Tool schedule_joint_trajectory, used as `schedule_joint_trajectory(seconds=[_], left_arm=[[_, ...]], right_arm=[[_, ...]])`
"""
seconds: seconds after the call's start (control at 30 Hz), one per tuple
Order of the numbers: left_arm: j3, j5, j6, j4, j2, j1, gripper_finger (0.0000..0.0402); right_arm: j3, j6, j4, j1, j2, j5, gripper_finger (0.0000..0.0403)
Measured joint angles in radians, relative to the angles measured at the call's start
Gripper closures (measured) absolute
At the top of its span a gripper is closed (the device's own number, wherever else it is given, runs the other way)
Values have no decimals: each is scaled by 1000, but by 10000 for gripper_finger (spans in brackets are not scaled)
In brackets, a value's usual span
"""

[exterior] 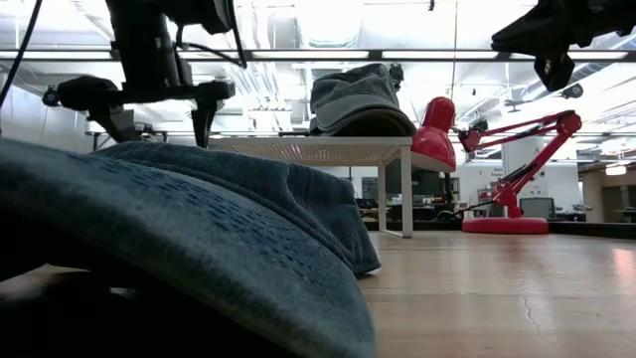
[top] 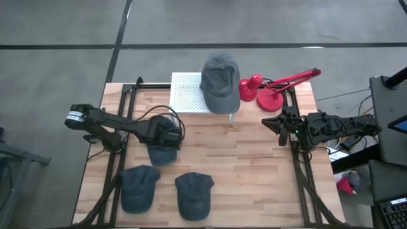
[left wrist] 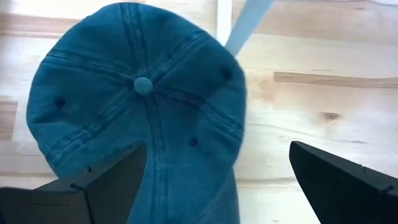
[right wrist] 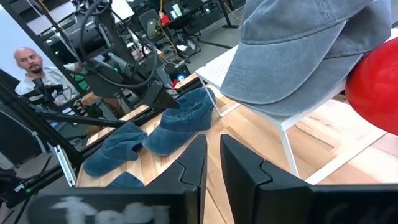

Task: Pick & Place hat
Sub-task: Put the top blue cap on the shelf

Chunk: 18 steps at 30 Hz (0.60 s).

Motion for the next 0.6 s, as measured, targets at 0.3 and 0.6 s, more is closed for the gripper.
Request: schedule_joint_trajectory(seconds=[0.3, 0.6], left_arm=[[-30, 3, 35, 58, 87, 29, 5], [-30, 103, 68, 78, 226, 40, 5]], right_arm=[[0, 0, 0, 0, 0, 0, 359], [0, 19, 1, 0, -1, 0, 359]])
